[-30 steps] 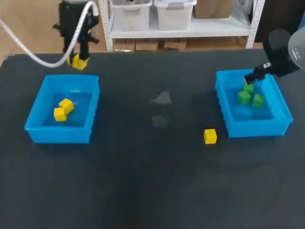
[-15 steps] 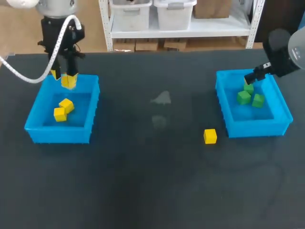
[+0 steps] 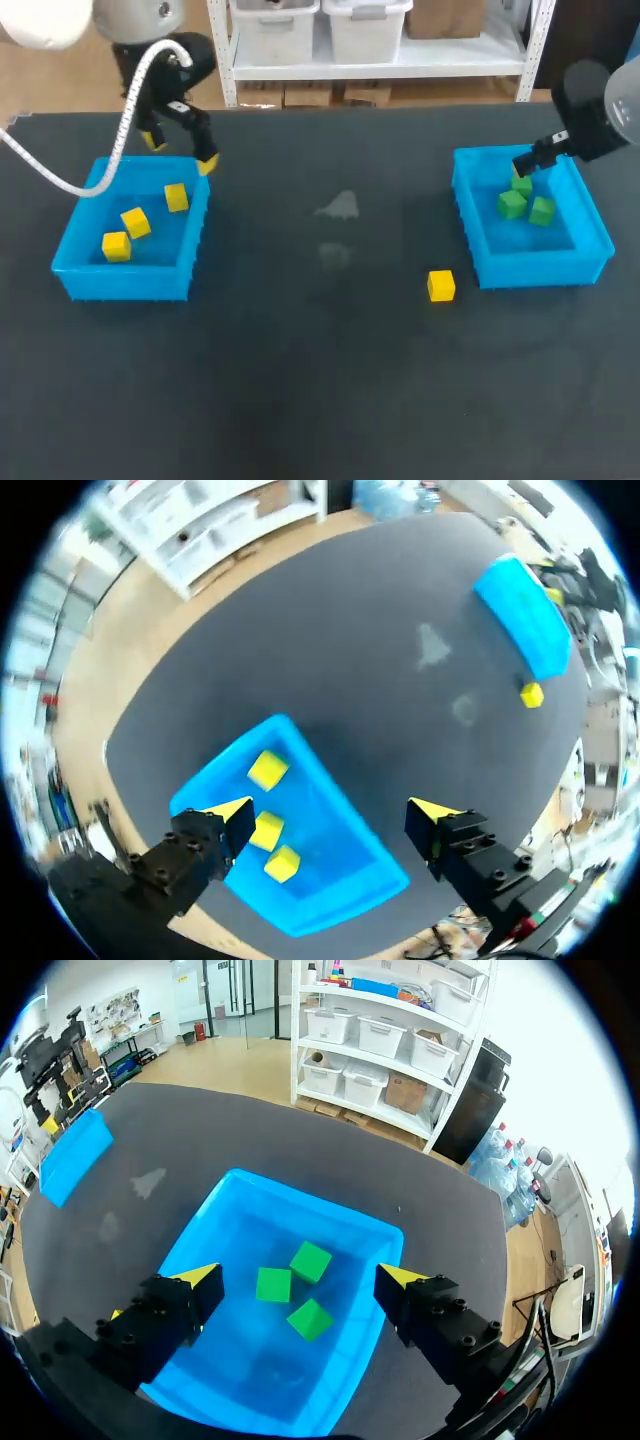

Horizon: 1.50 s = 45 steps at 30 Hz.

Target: Put the green cubes in the right bin and the yellow cubes in the left bin.

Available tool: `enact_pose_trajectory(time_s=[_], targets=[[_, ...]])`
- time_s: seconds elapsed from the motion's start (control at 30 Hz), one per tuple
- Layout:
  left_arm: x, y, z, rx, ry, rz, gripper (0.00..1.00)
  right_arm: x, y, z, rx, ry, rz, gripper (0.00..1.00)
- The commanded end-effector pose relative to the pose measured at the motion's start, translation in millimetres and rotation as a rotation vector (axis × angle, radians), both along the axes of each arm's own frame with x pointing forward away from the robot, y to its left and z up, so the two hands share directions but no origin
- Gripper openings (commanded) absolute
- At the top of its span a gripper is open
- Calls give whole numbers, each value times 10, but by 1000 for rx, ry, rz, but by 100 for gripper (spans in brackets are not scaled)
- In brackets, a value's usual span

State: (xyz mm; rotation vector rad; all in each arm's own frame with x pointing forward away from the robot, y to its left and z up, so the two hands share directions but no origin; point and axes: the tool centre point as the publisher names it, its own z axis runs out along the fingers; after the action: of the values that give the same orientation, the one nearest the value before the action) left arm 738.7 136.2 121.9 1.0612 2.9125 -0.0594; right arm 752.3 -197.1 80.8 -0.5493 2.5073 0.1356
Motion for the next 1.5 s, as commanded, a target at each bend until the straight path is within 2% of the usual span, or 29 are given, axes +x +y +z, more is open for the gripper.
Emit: enact_pose_trajectory(time_s=[0.03,0.2,0.37,0.6,0.73,0.97,1.33,1.43,1.5], targets=[[-136,-343,-3,-41,-53,-117,100,-14,1,-1,-1,-4,-2,100],[-315,-795,12,-56,-34,-290,100,-14,1,-1,-1,-4,-2,100],[-486,-1202,77,-82,-39,-409,100,-14,1,-1,-1,-4,-2,100],[-751,-1712,165,-116,-24,-558,100,-14,1,-1,-1,-4,-2,100],[-865,-1966,166,-126,-18,-601,100,-14,1,-1,-1,-4,-2,100],[-1057,-2339,48,-116,19,-662,100,-14,1,-1,-1,-4,-2,100],[-1143,-2800,-216,-79,68,-662,100,-14,1,-1,-1,-4,-2,100],[-1161,-2904,-303,-48,71,-666,100,-14,1,-1,-1,-4,-2,100],[-1152,-2959,-387,9,64,-688,100,-14,1,-1,-1,-4,-2,100]])
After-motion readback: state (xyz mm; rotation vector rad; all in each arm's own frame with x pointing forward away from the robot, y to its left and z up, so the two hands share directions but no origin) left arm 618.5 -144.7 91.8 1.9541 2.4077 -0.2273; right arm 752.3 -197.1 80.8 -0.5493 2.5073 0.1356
